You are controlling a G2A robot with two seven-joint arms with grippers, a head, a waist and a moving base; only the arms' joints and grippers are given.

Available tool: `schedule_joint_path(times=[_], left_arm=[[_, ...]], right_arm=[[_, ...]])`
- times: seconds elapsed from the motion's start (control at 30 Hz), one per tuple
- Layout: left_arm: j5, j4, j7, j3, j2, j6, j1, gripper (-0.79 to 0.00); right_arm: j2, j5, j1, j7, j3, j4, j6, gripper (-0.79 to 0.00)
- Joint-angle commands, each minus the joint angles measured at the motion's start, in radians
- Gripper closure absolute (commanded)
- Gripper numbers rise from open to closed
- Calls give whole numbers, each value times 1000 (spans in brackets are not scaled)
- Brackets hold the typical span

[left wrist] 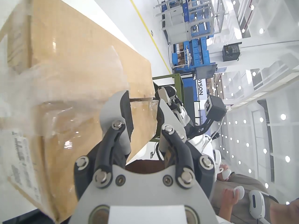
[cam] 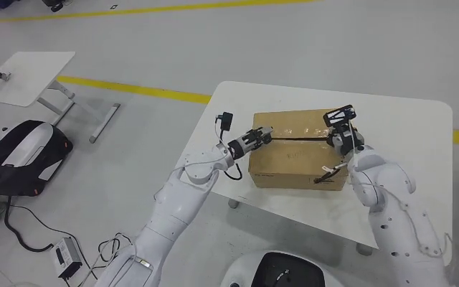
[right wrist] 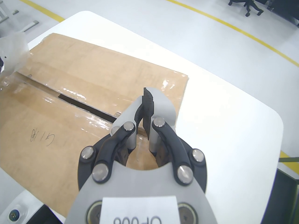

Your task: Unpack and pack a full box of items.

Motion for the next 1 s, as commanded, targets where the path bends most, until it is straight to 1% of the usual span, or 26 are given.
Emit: schedule_joint_path(times=[0.0,0.1,0.13,0.17,0.2,0.27,0.37,0.5,0.6,0.7,0.77,0.83,0.97], left_arm=[[-1,-10,-7,17,-2,2,-6,-265],[4,-40,-24,44,-5,-1,-5,-385],[12,-51,-28,50,-5,-3,-1,-539],[18,-60,-30,52,-4,-3,4,-730],[26,-70,-29,52,-3,-3,9,-785],[30,-91,-39,44,0,0,24,-785],[8,-123,-75,-4,11,32,56,-785],[-9,-160,-105,-100,31,107,112,-785],[-61,-187,-131,-184,44,164,154,-785],[-81,-202,-112,-249,53,203,196,-785],[-107,-186,-99,-268,55,229,210,-785],[-129,-142,-87,-273,55,264,213,-785],[-109,-68,-52,-245,54,261,202,-785]], right_arm=[[6,-3,-17,10,30,-37,3,0],[15,-11,-45,24,74,-92,3,0],[18,-12,-53,28,86,-107,2,0],[20,-13,-60,31,97,-121,0,0],[22,-13,-66,32,107,-134,-1,0],[25,-12,-76,36,122,-154,-4,0],[27,-7,-84,38,135,-171,-9,0],[29,0,-86,34,141,-173,-15,0],[28,11,-83,31,138,-165,-24,0],[28,16,-76,30,132,-153,-31,0],[27,19,-70,29,127,-145,-34,0],[26,22,-63,29,122,-138,-40,0],[26,19,-52,34,115,-128,-45,0]])
